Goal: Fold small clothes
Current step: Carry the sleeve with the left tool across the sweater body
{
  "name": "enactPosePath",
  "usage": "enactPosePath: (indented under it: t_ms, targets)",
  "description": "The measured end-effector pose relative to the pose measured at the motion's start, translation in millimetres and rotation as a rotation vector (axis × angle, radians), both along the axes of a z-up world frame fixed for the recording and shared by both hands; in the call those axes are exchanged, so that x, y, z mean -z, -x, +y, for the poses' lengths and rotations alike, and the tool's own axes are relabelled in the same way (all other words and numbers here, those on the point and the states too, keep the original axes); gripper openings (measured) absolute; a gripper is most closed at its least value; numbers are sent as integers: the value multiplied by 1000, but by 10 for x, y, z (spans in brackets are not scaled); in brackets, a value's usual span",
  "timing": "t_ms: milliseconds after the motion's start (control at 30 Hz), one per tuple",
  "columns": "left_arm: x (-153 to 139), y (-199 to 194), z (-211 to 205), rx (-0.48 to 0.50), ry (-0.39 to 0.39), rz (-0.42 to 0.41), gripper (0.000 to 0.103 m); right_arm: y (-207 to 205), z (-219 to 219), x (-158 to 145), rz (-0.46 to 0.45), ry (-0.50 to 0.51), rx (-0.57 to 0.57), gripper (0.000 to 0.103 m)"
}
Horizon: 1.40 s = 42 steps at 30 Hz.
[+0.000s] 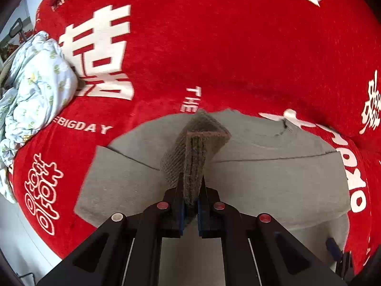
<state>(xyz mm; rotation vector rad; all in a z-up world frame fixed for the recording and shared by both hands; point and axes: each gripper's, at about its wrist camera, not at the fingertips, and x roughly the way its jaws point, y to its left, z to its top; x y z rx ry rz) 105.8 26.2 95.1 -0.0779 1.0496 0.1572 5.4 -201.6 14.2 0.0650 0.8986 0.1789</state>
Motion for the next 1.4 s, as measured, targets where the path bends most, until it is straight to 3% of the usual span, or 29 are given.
enactPosePath:
  t_ms: [267, 1033, 1400]
  targets:
    - [84, -108, -567, 52, -16, 27, 8, 120, -159, -6, -10, 9, -1, 95]
    - [-138, -232, -1674, 222, -6, 1, 8, 262, -349, -18, -34, -21, 12, 95]
    - [66, -281, -2150, 333, 45, 54, 8, 291, -416, 1, -55, -71, 21, 95]
